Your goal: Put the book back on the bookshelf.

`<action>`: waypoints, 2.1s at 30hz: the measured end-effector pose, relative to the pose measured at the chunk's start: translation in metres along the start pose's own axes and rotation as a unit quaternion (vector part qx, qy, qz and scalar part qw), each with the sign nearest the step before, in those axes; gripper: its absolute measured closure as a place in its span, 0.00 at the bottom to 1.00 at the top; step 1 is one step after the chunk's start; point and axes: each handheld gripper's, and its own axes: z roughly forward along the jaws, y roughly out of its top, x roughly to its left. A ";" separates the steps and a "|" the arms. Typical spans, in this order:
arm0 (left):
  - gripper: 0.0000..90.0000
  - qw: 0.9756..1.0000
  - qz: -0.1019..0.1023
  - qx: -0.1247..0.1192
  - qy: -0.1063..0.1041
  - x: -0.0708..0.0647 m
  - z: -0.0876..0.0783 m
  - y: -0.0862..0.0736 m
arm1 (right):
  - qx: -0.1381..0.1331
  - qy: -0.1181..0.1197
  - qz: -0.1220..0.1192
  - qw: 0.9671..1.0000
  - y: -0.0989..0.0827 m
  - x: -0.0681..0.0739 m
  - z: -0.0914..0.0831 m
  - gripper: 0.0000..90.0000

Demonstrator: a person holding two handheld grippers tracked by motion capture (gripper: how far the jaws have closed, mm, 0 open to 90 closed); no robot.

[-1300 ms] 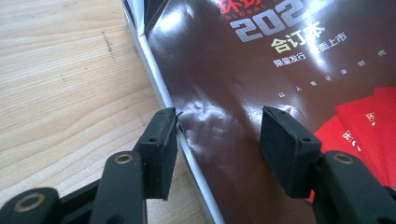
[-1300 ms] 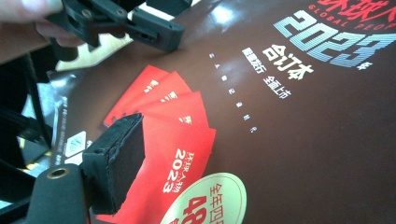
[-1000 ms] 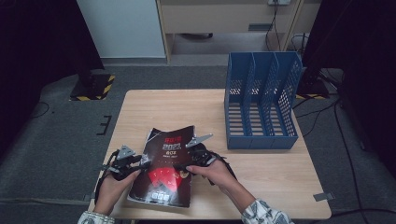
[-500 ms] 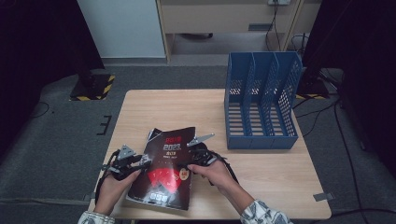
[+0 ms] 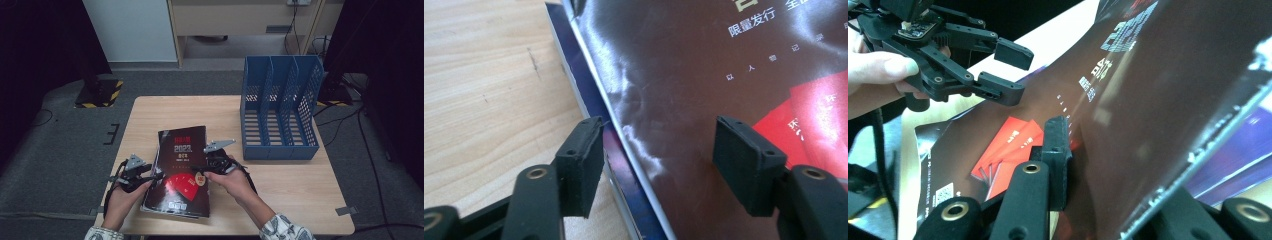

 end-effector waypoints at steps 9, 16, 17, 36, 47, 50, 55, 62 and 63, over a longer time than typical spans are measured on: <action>0.35 1.000 -0.007 -0.022 -0.007 0.000 -0.001 0.002 | -0.018 -0.017 -0.040 0.999 0.010 0.008 -0.010 0.88; 0.30 0.999 -0.007 -0.032 -0.009 0.000 -0.001 0.003 | -0.030 -0.027 -0.055 0.998 0.013 0.010 -0.015 0.89; 0.29 0.999 -0.007 -0.032 -0.009 -0.001 -0.001 0.004 | -0.032 -0.028 -0.055 0.998 0.014 0.010 -0.015 0.89; 0.19 0.998 0.000 -0.058 -0.011 0.003 0.015 0.013 | -0.057 -0.047 -0.079 0.994 0.020 0.011 -0.020 0.91; 0.21 0.998 0.011 -0.055 -0.040 0.001 0.022 0.016 | -0.071 -0.051 -0.101 0.991 0.027 0.016 -0.021 0.93; 0.21 0.998 0.008 -0.056 -0.040 0.003 0.022 0.016 | -0.076 -0.048 -0.105 0.990 0.027 0.018 -0.022 0.93; 0.21 0.997 0.001 -0.056 -0.044 0.005 0.023 0.015 | -0.082 -0.044 -0.107 0.990 0.028 0.019 -0.023 0.94; 0.21 0.997 0.004 -0.049 -0.058 0.004 0.026 0.014 | -0.094 -0.039 -0.108 0.989 0.029 0.019 -0.026 0.94; 0.21 0.997 0.003 -0.049 -0.059 0.004 0.026 0.014 | -0.096 -0.037 -0.109 0.989 0.029 0.019 -0.027 0.94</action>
